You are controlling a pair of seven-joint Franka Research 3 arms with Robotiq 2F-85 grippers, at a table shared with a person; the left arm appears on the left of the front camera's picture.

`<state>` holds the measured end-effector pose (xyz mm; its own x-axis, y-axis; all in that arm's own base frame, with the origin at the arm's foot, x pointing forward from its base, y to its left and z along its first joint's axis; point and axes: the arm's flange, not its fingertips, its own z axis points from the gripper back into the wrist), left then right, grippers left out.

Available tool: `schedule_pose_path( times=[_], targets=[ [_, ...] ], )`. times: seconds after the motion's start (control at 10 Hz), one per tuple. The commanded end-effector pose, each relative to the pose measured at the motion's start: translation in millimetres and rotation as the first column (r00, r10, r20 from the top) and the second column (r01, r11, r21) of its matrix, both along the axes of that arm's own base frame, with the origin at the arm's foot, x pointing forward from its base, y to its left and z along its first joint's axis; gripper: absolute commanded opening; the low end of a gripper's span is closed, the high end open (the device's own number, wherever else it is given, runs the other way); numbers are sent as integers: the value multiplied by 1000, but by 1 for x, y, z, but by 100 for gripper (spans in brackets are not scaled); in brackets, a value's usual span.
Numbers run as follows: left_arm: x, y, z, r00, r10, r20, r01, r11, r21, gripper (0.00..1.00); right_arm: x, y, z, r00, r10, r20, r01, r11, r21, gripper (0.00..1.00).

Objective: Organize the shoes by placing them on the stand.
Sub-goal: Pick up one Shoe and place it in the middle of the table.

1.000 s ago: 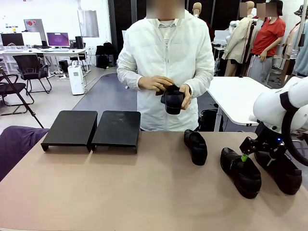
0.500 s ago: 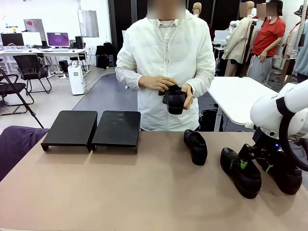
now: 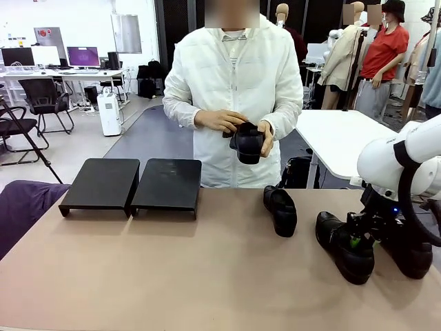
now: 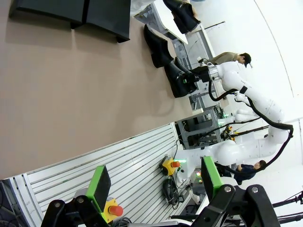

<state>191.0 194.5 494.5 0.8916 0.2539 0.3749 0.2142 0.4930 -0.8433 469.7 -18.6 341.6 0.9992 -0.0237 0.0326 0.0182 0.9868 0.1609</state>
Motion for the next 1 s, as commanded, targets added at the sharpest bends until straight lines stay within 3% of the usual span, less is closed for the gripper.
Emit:
schedule_pose_path(
  times=[0.0,0.4,0.6,0.9],
  targets=[
    [0,0,1,1000,-5,25,6,1000,-12,100,3,2,1,1000,26,4,-26,1000,3,0],
    [0,0,1,1000,-5,25,6,1000,-12,100,-1,1,19,1000,19,19,-19,1000,-1,0],
    [0,0,1,1000,-5,25,6,1000,-12,100,-12,3,46,1000,1,29,-1,1000,15,0],
    [0,0,1,1000,-5,25,6,1000,-12,100,-64,-26,156,987,-158,38,150,977,152,0]
  ],
)
